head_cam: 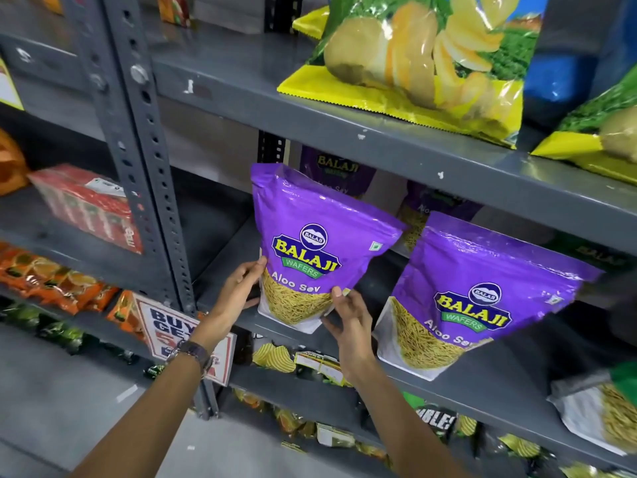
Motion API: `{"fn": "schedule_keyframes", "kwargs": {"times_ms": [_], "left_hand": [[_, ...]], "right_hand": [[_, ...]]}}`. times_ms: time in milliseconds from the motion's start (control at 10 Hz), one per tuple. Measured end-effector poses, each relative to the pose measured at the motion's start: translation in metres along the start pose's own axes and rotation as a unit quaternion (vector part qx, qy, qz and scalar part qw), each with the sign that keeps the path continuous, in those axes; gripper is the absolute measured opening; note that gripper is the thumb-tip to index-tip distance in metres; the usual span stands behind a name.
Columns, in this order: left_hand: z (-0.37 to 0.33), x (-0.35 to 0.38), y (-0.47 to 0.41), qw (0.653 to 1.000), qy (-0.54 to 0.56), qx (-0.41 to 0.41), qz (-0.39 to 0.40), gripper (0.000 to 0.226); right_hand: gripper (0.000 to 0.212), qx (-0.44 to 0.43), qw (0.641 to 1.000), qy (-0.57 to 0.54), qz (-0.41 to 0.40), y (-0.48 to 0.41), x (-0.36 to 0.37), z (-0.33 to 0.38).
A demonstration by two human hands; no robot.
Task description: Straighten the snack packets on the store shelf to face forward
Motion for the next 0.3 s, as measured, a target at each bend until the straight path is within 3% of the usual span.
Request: {"fn": "schedule_keyframes", "kwargs": {"times_ms": [100,200,300], "left_hand": [[-0.006,0.0,0.006,1.0,-0.005,-0.005,0.006,0.03],[-0.011,0.0,0.017,0.992,0.034,0.043,-0.113,0.024],[-0.016,0.006,0.055,0.95,0.054,0.183,-0.249,0.022]], "right_hand": [[0.012,0.001,1.0,0.016,-0.003,0.003,0.003,0.006],[0.026,-0.032,0.998,0.022,-0.044,0.017,0.001,0.011],[0.024,-0.129,0.989,0.04,-0.064,0.059,-0.008,0.021]]}}
Point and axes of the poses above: each hand's wrist, its own y-axis away from the middle knuckle, its own x-axis out of the palm, z = x × y, the point moved 3 cm from there along -y, towards the middle knuckle, and after that the axes turned 14 degrees about -y, right-handed, at the moved point
